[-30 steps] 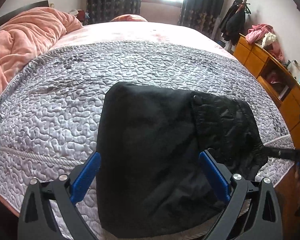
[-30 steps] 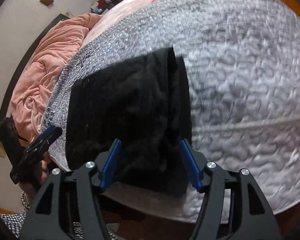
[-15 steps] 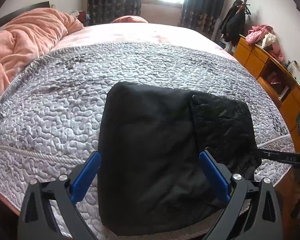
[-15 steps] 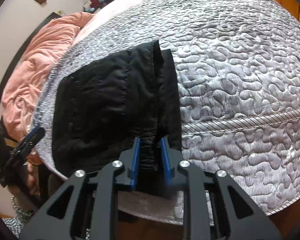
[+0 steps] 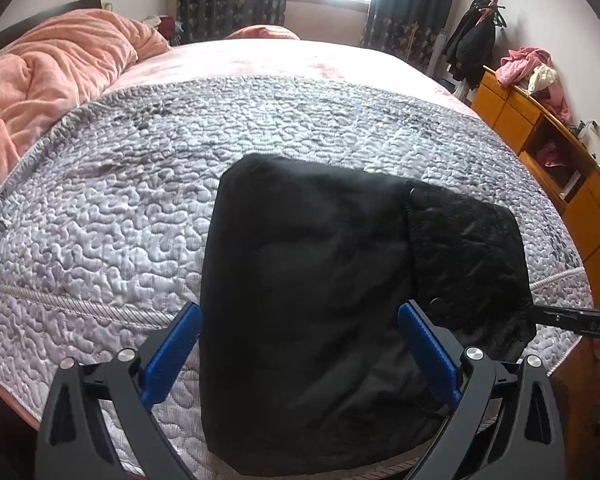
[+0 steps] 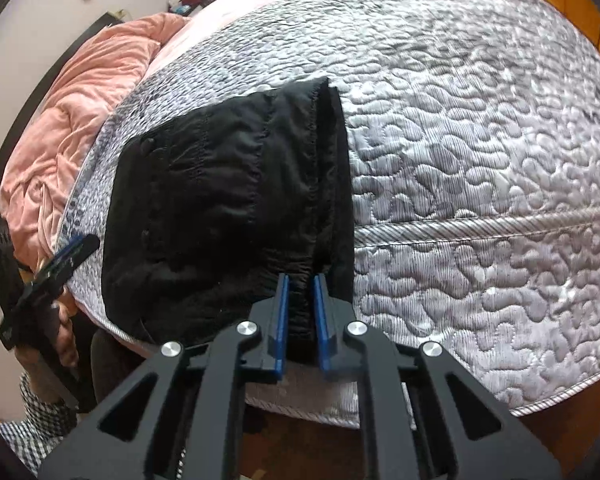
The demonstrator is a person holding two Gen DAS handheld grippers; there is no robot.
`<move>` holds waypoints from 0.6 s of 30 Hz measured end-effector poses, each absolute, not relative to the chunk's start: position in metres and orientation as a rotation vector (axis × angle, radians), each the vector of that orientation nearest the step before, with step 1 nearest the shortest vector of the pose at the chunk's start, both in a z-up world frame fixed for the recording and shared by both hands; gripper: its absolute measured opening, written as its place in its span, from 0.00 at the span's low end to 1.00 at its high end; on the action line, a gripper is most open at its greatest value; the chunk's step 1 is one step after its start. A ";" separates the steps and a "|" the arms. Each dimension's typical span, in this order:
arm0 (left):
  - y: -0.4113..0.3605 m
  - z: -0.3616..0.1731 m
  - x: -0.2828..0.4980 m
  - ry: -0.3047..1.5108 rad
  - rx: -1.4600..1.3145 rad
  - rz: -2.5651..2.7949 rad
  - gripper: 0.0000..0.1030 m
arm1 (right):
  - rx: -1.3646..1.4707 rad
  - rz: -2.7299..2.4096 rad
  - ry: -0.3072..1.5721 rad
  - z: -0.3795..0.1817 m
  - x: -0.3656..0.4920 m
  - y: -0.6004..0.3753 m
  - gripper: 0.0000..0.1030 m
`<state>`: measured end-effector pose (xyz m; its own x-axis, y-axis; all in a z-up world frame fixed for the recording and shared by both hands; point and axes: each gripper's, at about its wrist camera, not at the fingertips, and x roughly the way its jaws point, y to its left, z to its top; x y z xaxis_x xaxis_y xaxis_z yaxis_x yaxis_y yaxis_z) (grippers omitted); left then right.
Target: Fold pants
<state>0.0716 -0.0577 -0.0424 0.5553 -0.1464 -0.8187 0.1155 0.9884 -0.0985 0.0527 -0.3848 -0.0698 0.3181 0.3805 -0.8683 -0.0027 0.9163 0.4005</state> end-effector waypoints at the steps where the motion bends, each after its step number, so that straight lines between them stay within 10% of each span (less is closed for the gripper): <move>1: -0.057 -0.046 0.073 0.979 -0.028 -0.147 0.96 | 0.358 0.257 1.222 -0.072 0.056 -0.384 0.11; 18: -0.026 -0.071 0.071 1.078 -0.088 -0.136 0.96 | 0.359 0.259 1.216 -0.079 0.063 -0.384 0.27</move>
